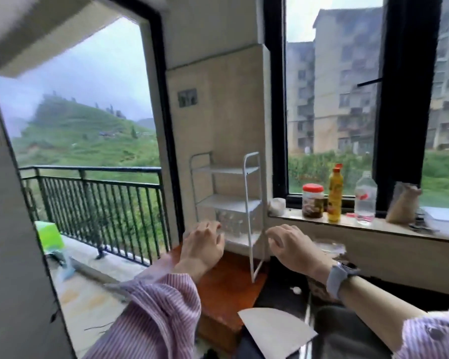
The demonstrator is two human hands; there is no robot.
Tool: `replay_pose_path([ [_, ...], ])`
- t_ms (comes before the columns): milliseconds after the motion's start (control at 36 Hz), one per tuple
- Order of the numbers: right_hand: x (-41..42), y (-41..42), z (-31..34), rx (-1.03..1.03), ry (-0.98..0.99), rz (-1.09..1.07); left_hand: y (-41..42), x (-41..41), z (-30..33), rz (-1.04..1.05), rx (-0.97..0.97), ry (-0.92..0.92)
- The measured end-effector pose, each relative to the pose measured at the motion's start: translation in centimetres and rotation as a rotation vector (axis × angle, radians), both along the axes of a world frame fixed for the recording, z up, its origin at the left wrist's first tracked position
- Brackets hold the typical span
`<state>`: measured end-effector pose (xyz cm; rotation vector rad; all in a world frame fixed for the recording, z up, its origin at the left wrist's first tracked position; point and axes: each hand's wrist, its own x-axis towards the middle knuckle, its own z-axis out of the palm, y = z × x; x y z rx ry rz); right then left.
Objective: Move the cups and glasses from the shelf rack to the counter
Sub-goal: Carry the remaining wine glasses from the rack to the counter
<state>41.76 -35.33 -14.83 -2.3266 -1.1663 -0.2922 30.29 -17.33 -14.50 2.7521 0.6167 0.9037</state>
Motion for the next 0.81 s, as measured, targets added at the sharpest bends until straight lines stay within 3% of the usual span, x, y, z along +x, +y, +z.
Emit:
replay_pose_path([
  [278,9.2,18.8,0.0,0.077,0.046,0.115,16.2,7.5,1.1,0.041,0.018,-0.009],
  [472,13.4,26.2,-4.6,0.003,0.187,0.112,22.7,12.5,-3.3,-0.007,-0.067,0.043],
  [639,16.8,29.9,-9.0,-0.039,0.275,0.023,27.3,17.6,-7.8,-0.068,-0.214,0.108],
  [806,20.3,33.3,-13.7,0.058,0.404,-0.157,31.1,23.8,-13.0,-0.231,-0.39,0.126],
])
